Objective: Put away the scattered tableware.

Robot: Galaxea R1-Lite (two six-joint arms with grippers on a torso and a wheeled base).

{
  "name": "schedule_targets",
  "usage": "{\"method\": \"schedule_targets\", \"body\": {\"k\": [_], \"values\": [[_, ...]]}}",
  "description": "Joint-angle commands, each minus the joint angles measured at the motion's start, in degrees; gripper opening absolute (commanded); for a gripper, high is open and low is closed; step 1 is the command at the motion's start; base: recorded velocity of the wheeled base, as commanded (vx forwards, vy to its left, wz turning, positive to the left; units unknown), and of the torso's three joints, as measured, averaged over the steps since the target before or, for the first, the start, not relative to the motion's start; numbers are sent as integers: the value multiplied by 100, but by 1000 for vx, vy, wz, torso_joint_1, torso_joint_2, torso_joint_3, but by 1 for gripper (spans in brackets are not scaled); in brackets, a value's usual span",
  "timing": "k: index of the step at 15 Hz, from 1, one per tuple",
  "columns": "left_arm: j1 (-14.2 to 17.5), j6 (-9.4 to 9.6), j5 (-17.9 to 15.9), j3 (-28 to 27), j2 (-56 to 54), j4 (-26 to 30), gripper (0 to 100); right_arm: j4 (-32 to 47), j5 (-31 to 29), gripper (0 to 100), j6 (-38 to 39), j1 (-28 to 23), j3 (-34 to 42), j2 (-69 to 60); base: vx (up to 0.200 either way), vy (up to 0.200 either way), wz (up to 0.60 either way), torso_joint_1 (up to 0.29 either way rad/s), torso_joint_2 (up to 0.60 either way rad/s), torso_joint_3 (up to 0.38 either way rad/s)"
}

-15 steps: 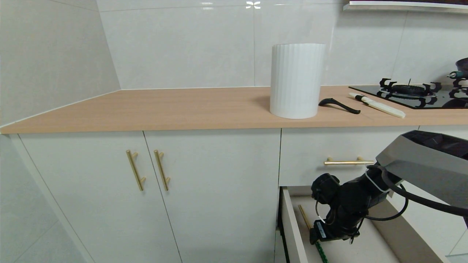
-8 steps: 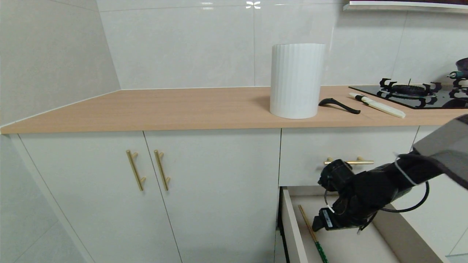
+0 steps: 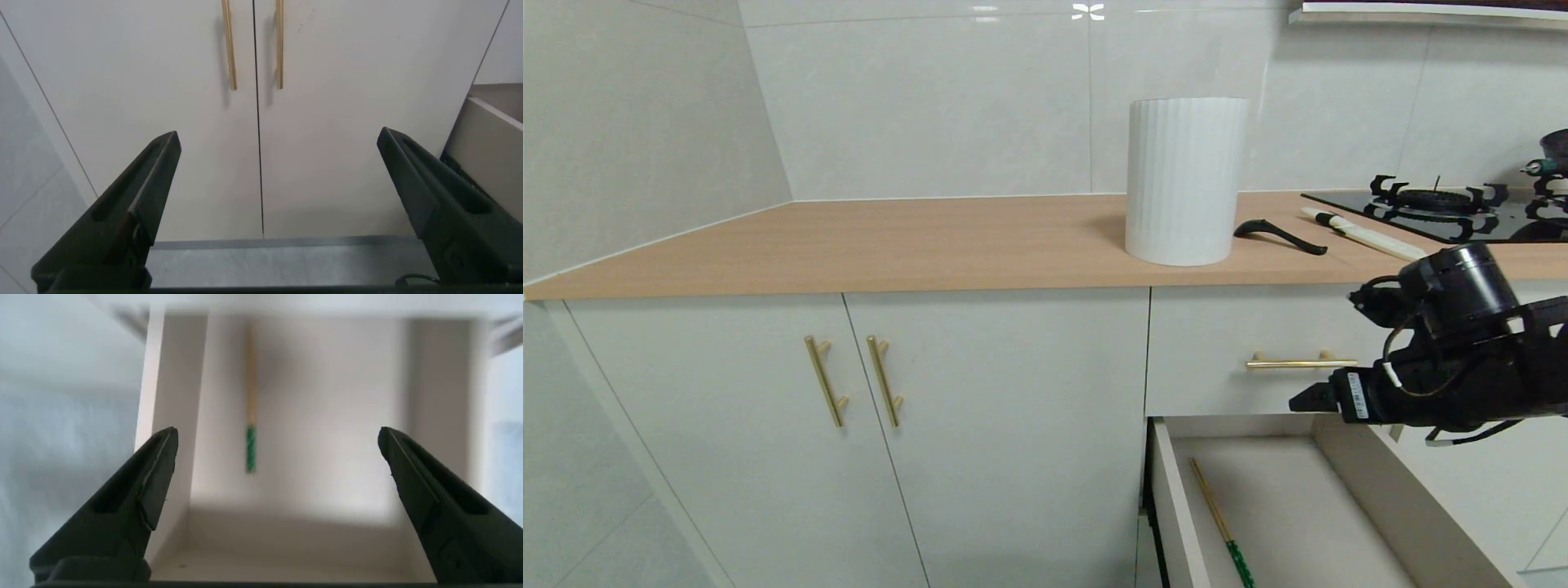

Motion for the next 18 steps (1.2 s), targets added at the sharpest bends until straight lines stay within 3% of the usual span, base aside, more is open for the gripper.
{"method": "schedule_targets", "body": {"k": [1,6,18], "values": [[2,8,1,0,1,1,100,-62,5,100,-31,-79,70,-520,0,0,0,0,0,0],[2,8,1,0,1,1,100,-782,-30,100,-269,-79,492,-538,0,0,0,36,-157,-142],[2,-1,-8,0,1,1,100,-809,-22,100,-392,-79,571,-432,0,0,0,178,-475,-287]]}}
